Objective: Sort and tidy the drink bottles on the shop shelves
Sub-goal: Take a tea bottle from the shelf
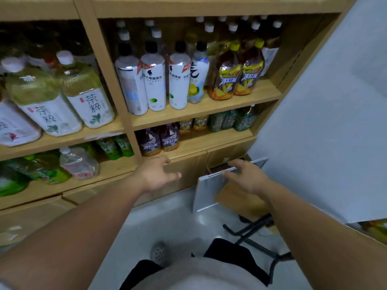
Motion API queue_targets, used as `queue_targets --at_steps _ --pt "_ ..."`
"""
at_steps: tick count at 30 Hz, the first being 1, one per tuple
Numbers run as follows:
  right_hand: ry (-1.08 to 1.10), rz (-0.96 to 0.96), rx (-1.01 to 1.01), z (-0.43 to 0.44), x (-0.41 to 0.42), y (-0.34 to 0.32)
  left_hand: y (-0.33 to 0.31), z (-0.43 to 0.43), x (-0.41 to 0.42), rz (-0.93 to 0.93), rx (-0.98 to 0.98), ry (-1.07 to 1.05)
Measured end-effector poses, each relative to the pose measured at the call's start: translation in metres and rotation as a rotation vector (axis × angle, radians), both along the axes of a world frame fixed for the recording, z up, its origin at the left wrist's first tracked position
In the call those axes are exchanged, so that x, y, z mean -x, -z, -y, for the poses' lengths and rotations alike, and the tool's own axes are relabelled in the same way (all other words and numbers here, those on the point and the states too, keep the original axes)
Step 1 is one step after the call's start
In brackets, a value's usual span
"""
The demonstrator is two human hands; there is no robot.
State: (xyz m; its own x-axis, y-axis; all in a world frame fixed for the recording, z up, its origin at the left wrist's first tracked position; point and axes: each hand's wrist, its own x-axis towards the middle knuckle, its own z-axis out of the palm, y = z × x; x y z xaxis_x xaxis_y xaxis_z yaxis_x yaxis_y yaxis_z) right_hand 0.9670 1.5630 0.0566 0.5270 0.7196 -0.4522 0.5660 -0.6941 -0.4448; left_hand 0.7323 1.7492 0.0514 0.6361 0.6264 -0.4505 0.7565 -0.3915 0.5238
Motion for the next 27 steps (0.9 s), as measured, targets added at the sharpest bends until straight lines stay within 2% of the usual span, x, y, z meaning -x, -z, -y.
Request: queue_targets --at_steps 6,10,19,24,27 --pt "0.076 0.008 -0.076 -0.044 -0.06 -0.019 -0.02 -0.041 -0.077 0.082 -0.04 0.089" --pt "0.092 0.037 -0.226 -0.071 -0.109 -0.037 -0.043 -0.052 -0.14 0.188 -0.115 0.079" --pt "-0.021 0.064 -0.626 -0.139 -0.187 -0.077 -0.066 -0.067 -0.254 0.41 -0.267 -0.143" --pt "-0.17 0.128 -0.718 -0.168 -0.205 -0.084 -0.061 -0.072 -0.281 0.535 -0.254 -0.223" --pt "-0.221 0.13 -0.688 -0.184 -0.212 -0.08 -0.057 -0.081 -0.293 0.556 -0.232 -0.241"
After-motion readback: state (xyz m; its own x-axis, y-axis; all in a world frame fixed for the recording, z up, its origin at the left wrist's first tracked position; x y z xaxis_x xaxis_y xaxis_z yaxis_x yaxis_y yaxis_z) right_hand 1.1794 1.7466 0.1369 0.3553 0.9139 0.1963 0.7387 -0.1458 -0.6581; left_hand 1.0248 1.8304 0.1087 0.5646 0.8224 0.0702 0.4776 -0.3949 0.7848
